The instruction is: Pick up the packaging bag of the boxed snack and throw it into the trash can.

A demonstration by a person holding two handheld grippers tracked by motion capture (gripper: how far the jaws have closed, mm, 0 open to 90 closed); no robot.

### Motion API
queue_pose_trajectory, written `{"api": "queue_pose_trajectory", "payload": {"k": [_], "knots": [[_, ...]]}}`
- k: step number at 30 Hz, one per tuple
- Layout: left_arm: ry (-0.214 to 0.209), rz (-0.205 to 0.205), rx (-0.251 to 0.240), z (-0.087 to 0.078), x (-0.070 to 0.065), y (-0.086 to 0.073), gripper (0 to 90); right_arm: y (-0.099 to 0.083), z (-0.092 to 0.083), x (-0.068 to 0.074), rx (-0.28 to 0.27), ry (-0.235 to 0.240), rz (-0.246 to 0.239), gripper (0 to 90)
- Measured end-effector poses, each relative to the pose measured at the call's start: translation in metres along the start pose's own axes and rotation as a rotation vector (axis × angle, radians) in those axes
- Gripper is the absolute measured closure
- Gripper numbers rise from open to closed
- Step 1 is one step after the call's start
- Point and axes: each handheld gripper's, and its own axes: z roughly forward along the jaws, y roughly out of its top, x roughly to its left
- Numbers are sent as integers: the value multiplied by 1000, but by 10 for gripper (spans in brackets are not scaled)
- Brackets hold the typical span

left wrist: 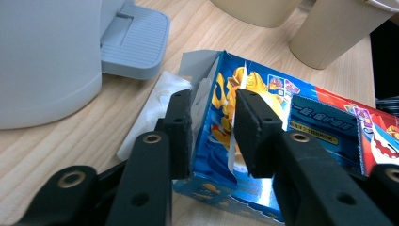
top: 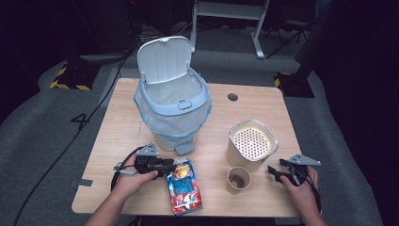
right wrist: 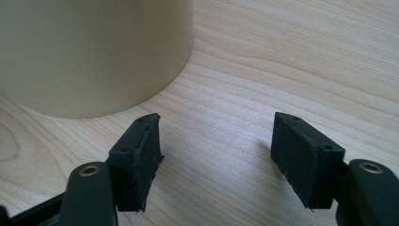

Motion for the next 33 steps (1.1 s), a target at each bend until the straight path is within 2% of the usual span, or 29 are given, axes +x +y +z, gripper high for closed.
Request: {"api": "queue_pose_trajectory", "payload": {"k": [4, 12, 15, 20, 21, 23, 27, 28, 30, 33], "knots": [[-14, -18, -13, 2, 2, -2, 712, 0, 0, 0, 0, 0, 0, 338], [-21, -13, -17, 6, 4, -4, 754, 0, 0, 0, -1, -1, 1, 338], [-16, 6, -10, 7, 3, -4, 796, 0, 0, 0, 0, 0, 1, 338], [-38, 31, -4, 8, 2, -2, 824, 0, 0, 0, 0, 0, 1, 338], [-53, 37, -14, 7, 1, -2, 828, 0, 0, 0, 0, 0, 0, 338], [-54, 44, -18, 6, 0, -1, 834, 0, 0, 0, 0, 0, 0, 339], [-71, 97, -64, -2, -5, 6, 841, 0, 0, 0, 0, 0, 0, 338], [-71, 97, -64, -2, -5, 6, 843, 0, 0, 0, 0, 0, 0, 338], [-86, 136, -94, -8, -11, 14, 846, 0, 0, 0, 0, 0, 0, 338], [-101, 151, -110, -12, -15, 19, 850, 0, 0, 0, 0, 0, 0, 338]]}}
